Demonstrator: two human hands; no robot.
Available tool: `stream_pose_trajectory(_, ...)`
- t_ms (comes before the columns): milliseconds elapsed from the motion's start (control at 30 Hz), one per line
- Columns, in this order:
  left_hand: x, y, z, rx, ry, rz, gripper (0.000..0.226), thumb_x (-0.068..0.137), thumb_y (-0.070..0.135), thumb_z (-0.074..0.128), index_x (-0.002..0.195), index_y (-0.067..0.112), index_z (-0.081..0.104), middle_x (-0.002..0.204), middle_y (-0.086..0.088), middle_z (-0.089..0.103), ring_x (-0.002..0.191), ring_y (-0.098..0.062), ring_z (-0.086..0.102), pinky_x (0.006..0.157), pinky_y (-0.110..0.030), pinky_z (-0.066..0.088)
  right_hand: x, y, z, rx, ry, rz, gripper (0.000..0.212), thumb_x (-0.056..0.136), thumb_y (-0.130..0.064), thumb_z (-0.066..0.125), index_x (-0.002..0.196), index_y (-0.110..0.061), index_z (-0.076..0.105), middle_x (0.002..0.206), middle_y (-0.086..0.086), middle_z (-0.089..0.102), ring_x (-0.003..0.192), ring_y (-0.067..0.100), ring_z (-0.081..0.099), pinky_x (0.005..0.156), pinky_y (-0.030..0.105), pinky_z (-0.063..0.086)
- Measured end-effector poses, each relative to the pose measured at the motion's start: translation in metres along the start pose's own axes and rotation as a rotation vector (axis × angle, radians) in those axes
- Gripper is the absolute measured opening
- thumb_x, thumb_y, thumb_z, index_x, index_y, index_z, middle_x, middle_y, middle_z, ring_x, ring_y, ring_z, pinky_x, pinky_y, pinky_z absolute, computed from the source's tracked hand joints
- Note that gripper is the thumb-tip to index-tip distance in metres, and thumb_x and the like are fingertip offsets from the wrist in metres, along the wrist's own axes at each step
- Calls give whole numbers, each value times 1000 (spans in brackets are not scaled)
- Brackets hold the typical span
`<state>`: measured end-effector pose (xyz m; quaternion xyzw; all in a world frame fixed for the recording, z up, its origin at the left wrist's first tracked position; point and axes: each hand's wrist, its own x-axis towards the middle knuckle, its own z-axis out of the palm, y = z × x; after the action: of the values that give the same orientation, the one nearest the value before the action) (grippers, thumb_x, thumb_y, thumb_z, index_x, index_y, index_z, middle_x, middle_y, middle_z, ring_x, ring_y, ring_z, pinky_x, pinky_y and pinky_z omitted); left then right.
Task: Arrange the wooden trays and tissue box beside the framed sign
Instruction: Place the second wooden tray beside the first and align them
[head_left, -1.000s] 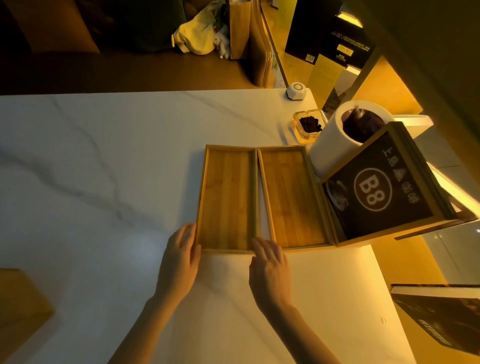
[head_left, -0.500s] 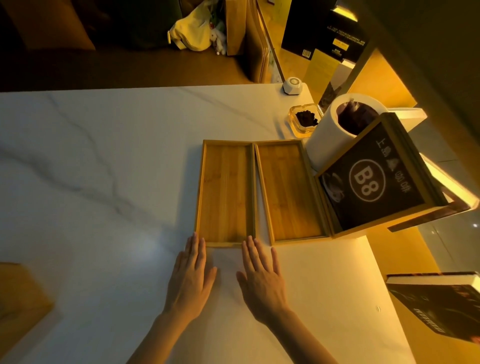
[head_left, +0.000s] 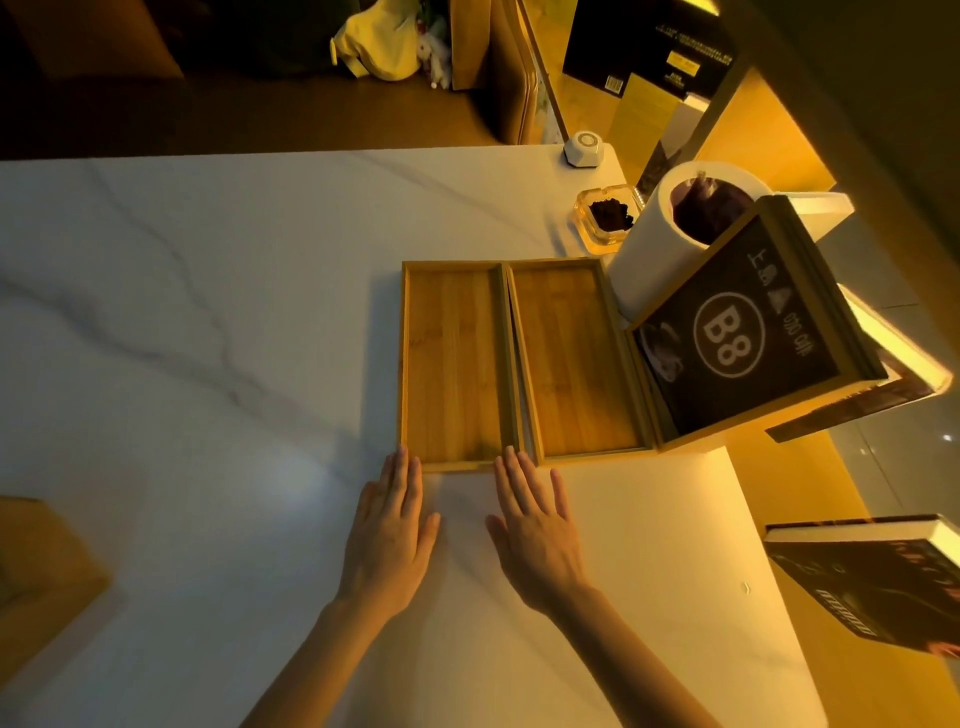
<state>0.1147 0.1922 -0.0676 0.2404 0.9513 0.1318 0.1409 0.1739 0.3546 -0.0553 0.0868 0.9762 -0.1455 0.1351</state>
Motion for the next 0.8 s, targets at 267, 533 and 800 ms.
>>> stream_pose_trajectory(267,-2,7,5,-24,9,3,73,79,60,-13,136,14,-6,148,-4,-4,137,-20,-1,109,-36,11,-3,6,-1,12,3,4,60,95,-43,21,133,-22,-20,144,-5,-23,131,17,-31,109,39,-21)
stream_pose_trajectory(533,-4,13,5,-31,24,13,71,82,58,-8,136,13,0,148,-6,3,135,-22,8,107,-37,17,-5,13,2,-18,8,-1,61,94,-44,22,134,-25,-21,145,-6,-24,131,17,-33,104,38,-26)
stream_pose_trajectory(800,-3,10,7,-41,20,19,74,80,59,-11,137,14,-1,151,-7,4,137,-23,10,107,-35,20,-5,14,2,-9,-15,-3,61,94,-45,22,133,-26,-22,142,-7,-28,130,17,-34,104,37,-25)
